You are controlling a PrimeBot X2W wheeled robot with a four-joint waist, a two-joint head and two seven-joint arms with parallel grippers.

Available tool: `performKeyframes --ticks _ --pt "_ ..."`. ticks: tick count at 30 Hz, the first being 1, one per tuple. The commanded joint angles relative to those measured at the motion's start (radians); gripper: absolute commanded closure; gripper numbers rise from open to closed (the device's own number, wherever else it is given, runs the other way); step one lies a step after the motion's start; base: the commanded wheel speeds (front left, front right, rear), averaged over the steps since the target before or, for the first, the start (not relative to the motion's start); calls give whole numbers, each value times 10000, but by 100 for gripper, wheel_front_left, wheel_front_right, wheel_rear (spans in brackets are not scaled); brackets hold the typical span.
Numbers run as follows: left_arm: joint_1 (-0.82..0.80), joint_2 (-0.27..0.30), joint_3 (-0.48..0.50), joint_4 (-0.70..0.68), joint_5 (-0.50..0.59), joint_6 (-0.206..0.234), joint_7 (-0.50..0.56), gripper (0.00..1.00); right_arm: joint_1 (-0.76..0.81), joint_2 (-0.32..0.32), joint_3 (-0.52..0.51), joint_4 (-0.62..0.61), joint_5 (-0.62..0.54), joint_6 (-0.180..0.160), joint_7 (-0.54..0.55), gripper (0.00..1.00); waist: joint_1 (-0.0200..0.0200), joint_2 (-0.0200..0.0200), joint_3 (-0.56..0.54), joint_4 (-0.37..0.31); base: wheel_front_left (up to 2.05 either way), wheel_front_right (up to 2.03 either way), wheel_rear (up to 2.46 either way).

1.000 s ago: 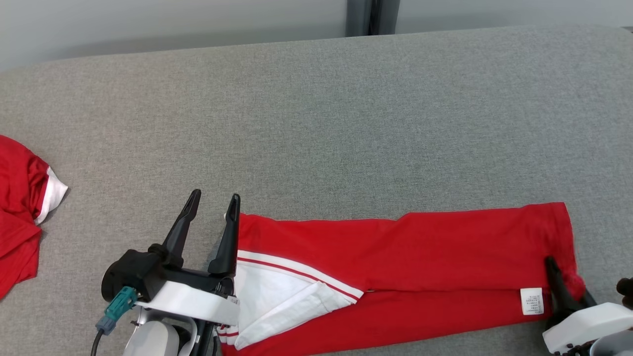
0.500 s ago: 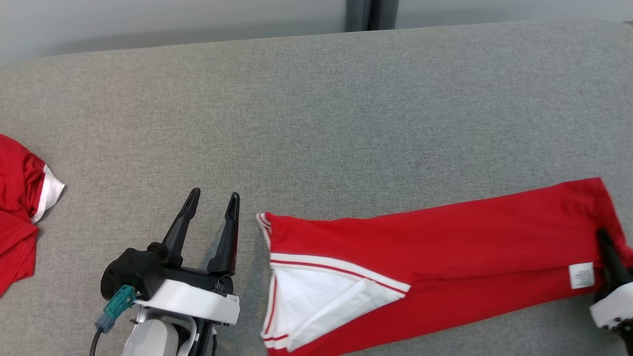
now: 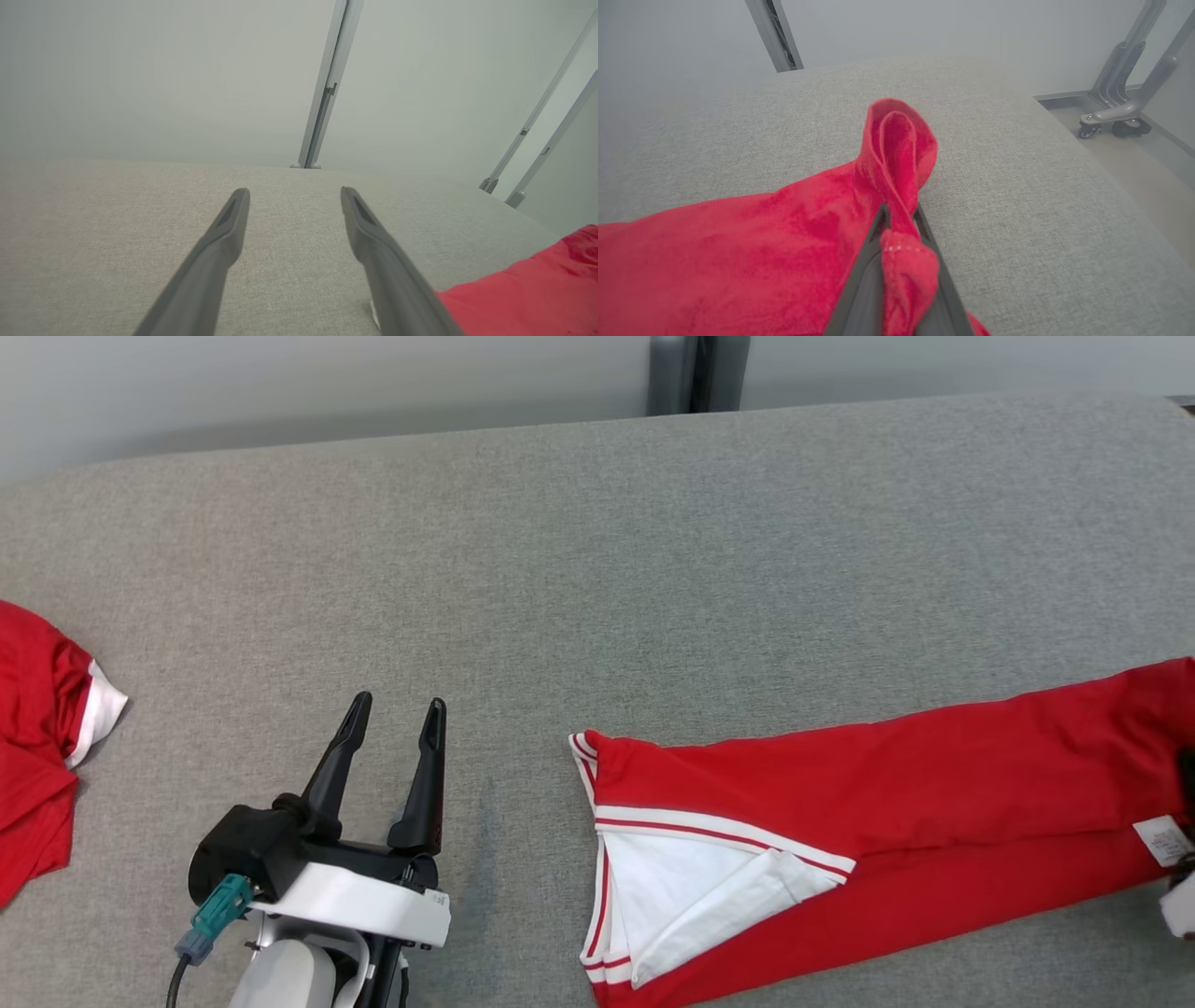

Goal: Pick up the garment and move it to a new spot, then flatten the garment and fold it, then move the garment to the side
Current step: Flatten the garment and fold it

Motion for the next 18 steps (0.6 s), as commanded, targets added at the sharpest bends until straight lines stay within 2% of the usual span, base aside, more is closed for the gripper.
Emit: performKeyframes --ticks 1,5,11,14,18 --pt "72 30 24 -16 -78 24 -30 0 -102 -41 255 -196 149 -8 -15 100 0 0 -111 -105 0 0 0" --pt "169 28 47 6 -93 57 -30 0 -151 -21 1069 -987 763 -6 246 100 0 0 -329 -319 0 0 0" --pt "258 30 89 -22 -162 63 -30 0 27 227 1936 -3080 2221 -6 1093 100 0 0 -549 -557 0 0 0" --pt "278 33 49 -6 -182 78 -30 0 217 684 1972 -3966 3242 -5 1543 100 0 0 -635 -603 0 0 0" --pt "263 31 -4 -11 -216 79 -30 0 344 1152 2057 -4780 3943 -6 2001 100 0 0 -663 -572 0 0 0"
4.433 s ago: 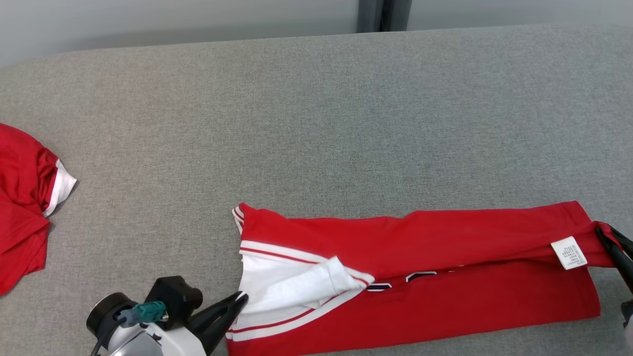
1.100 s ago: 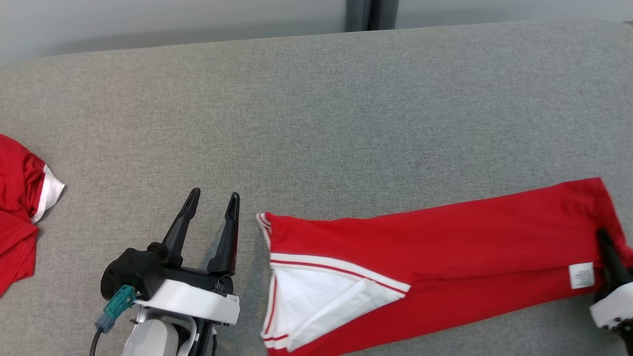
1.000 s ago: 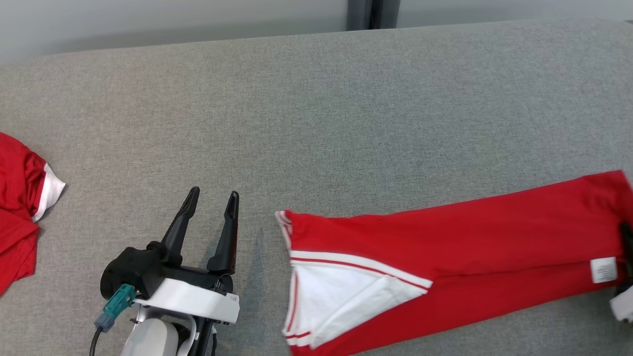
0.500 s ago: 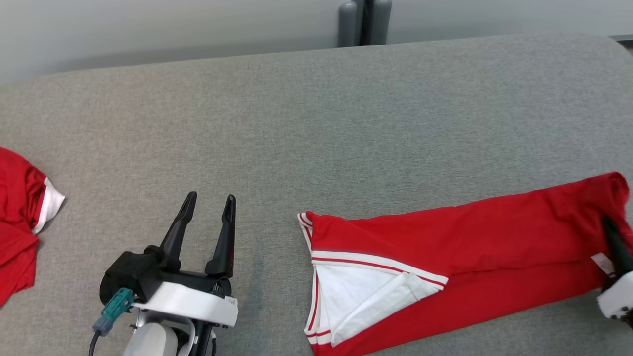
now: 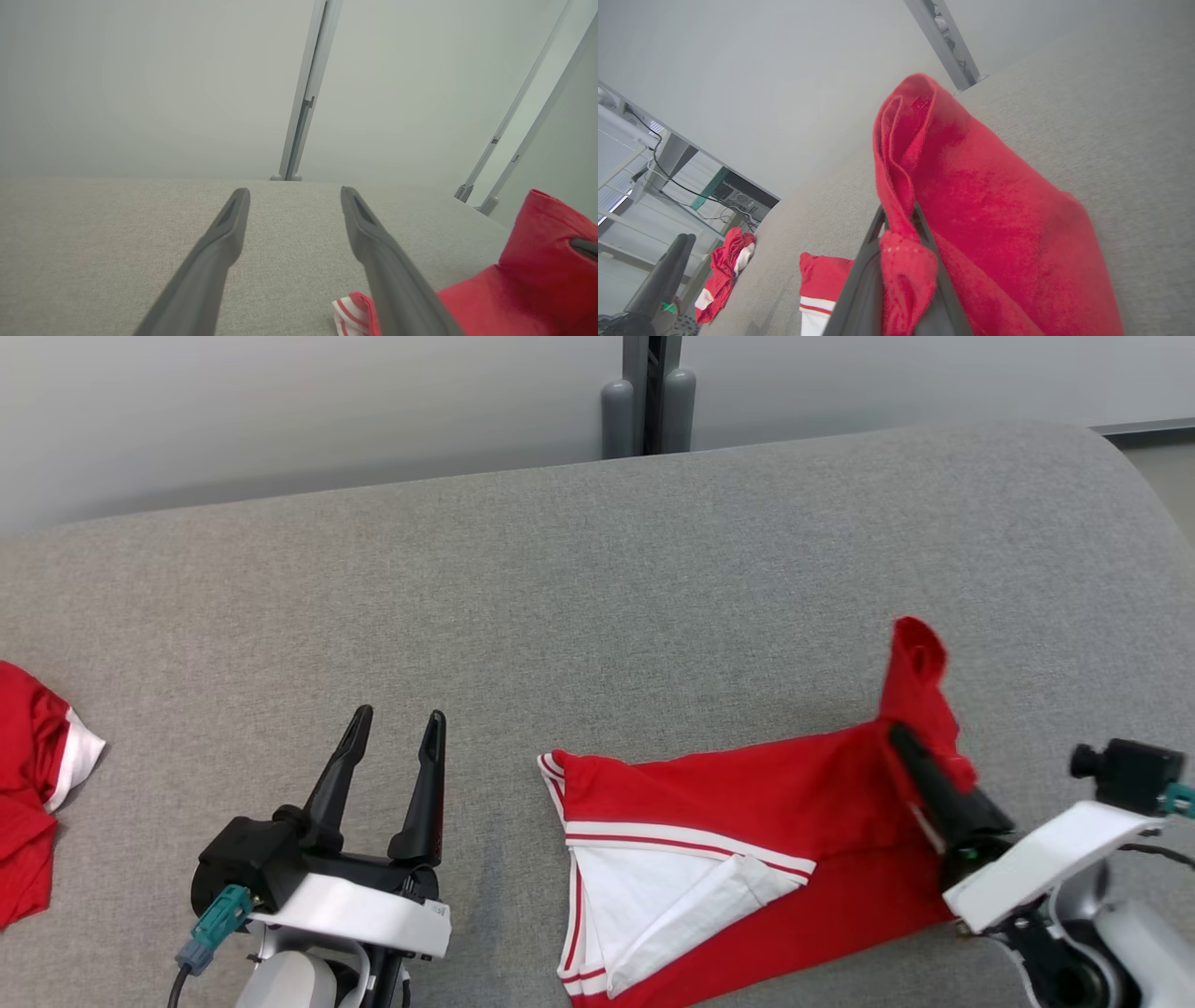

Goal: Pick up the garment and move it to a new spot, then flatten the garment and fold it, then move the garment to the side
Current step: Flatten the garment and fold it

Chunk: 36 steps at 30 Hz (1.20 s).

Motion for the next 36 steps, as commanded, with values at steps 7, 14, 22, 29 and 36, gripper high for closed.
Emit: performKeyframes --ticks 7,14,22,29,36 --pt "87 40 90 -28 -77 24 -30 0 463 971 386 -1178 747 -1 891 100 0 0 -5 222 0 0 0" --pt "55 40 14 7 -156 44 -30 0 714 1815 911 -1496 676 -1 1610 100 0 0 47 498 0 0 0" --pt "-54 42 -136 65 -251 77 -30 0 775 2637 1259 -704 106 -1 1654 100 0 0 148 901 0 0 0" --pt "-112 39 -145 69 -321 88 -30 0 668 3027 1081 29 -30 -1 1391 88 0 0 297 1080 0 0 0" --pt "-144 37 -248 113 -364 112 -30 0 576 3320 1100 92 163 -1 1516 0 0 0 448 1091 0 0 0"
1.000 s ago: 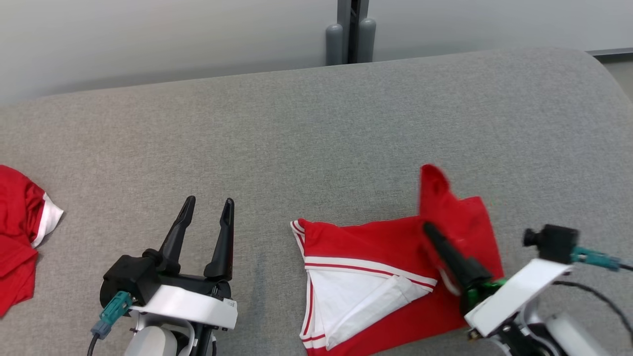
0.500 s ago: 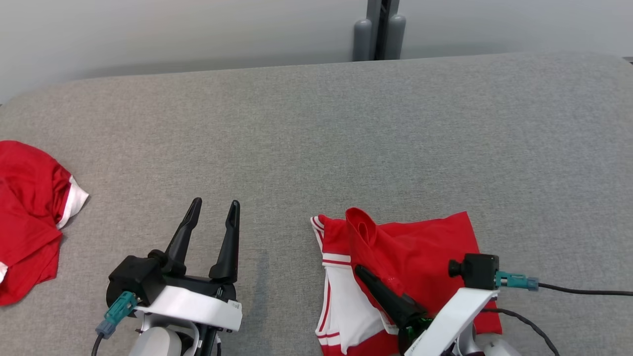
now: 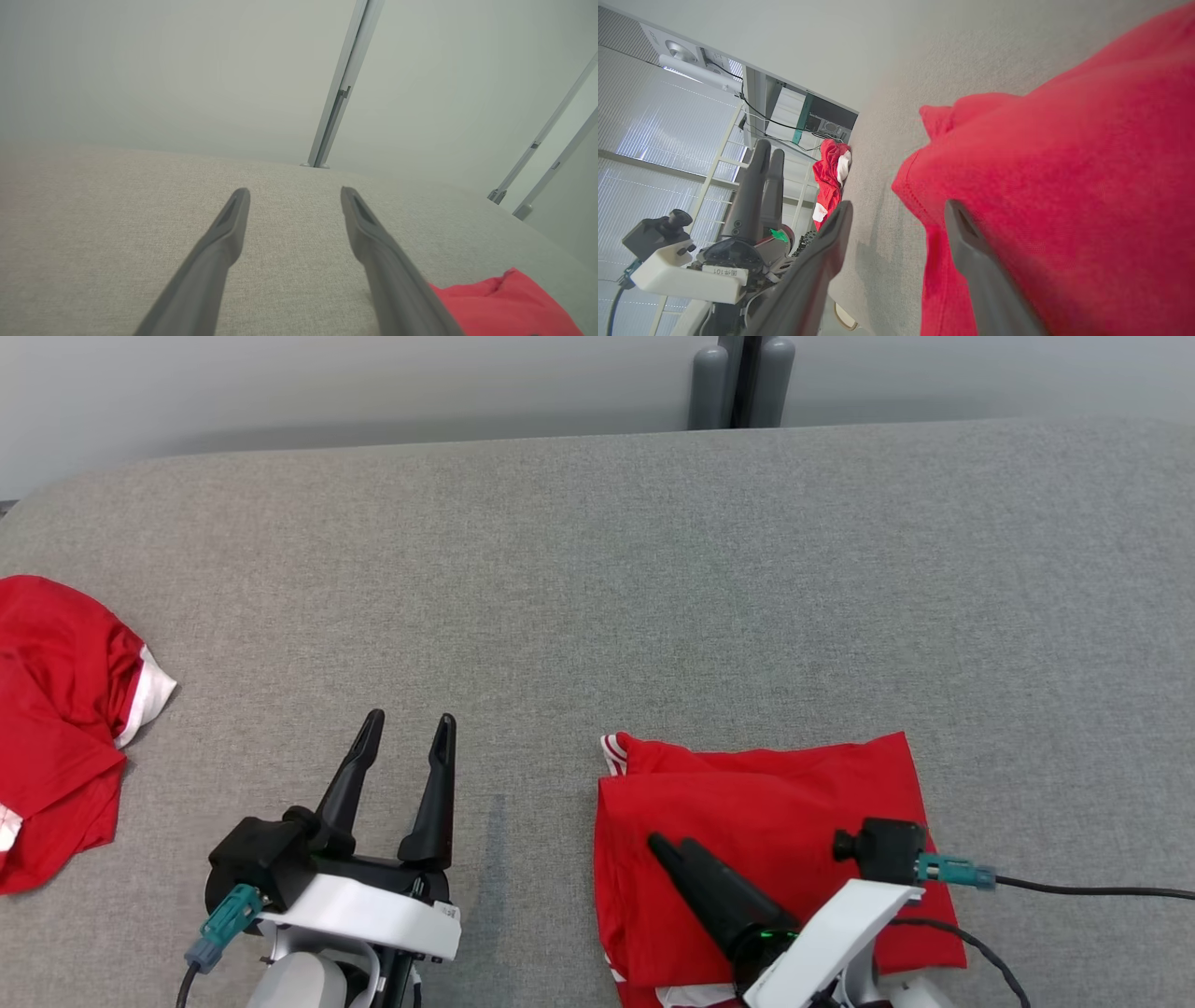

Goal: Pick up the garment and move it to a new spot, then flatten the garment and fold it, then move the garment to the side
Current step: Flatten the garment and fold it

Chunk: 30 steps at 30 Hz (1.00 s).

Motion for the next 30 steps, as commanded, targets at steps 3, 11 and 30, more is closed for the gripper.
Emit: performKeyframes --ticks 3,11,30 --pt "-143 38 -43 50 -34 47 -30 0 -77 99 217 -232 149 -1 213 0 0 0 26 -43 0 0 0" --pt "-166 36 -99 118 -17 66 -30 0 -170 52 199 -602 -28 -1 276 0 0 0 -92 -169 0 0 0" --pt "-212 36 30 -108 104 114 -30 0 -856 -2514 -2537 -509 -3729 -1 -2654 0 0 0 -264 -752 0 0 0"
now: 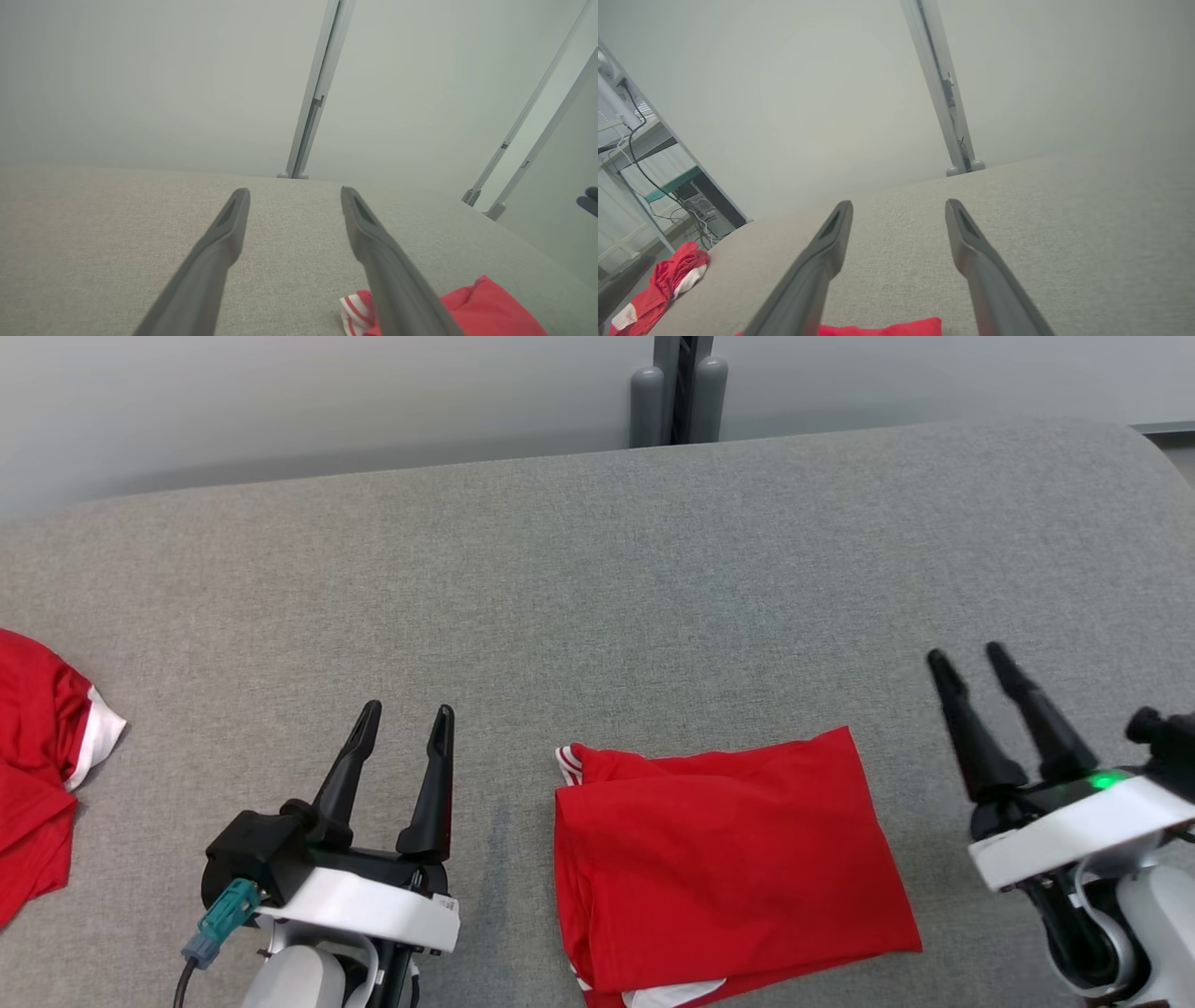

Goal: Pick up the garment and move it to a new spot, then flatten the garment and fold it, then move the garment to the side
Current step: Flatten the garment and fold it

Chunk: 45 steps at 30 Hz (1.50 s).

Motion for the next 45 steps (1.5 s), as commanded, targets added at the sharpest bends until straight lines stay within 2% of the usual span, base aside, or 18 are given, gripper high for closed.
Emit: performKeyframes --ticks 1,7,18,30,45 --pt "-125 40 61 -43 47 27 -30 0 -80 -80 -201 104 -340 -1 -291 0 0 -1 -4 -30 0 0 0" --pt "-94 38 143 -195 88 107 -30 0 121 -83 -1078 387 -2321 -2 -909 0 0 -1 -12 -101 0 0 0" --pt "68 38 273 -325 474 185 -30 0 841 1238 -3138 -709 -4958 -2 -969 0 0 -1 95 -92 0 0 0" --pt "276 38 169 -392 455 374 -30 0 1074 1624 -3433 -739 -5218 -2 -961 0 0 -1 92 5 0 0 0" --pt "409 38 184 -423 420 416 -30 0 911 1576 -3338 -618 -5055 -2 -960 0 0 -1 72 152 0 0 0"
